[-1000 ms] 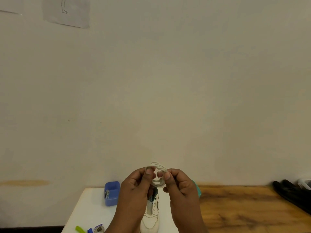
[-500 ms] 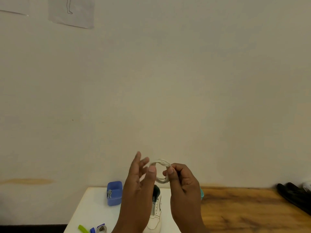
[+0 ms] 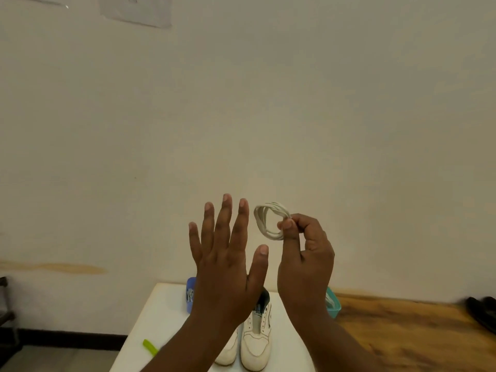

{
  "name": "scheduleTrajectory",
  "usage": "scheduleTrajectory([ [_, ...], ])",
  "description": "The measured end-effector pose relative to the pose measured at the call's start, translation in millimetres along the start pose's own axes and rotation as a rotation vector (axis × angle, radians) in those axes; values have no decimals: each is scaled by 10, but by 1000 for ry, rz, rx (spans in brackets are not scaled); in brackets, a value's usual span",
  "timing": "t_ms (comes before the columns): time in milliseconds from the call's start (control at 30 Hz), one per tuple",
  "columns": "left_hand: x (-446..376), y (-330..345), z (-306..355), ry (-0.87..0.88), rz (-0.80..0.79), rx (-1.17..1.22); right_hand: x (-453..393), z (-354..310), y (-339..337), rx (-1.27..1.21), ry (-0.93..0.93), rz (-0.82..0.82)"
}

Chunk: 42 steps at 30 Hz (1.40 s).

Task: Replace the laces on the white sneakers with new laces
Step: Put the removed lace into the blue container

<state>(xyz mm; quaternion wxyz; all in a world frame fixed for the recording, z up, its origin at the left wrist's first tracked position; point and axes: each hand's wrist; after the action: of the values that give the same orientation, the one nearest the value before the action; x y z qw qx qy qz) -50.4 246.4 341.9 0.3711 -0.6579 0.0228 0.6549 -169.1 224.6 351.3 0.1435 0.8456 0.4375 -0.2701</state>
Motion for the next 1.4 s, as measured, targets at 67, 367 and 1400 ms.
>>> scheduleTrajectory([
  [67,104,105,-80,-41,-53,14,20,125,87,30,33,-48],
  [367,1185,1027,-583,-601,-812,157,569,1812,457,481,424,-350],
  [1400,1225,3160,-3414,-1738,-332,1174,259,3895,3082,1192,135,-901],
])
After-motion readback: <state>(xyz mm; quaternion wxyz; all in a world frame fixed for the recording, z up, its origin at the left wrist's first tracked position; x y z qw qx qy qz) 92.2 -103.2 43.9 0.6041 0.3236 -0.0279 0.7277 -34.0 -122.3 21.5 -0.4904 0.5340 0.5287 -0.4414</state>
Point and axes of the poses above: each hand's wrist, its own x-axis away from the middle knuckle, its own y-axis out of the palm, z = x × y, and after that the axes turned 15 degrees about y, right-handed
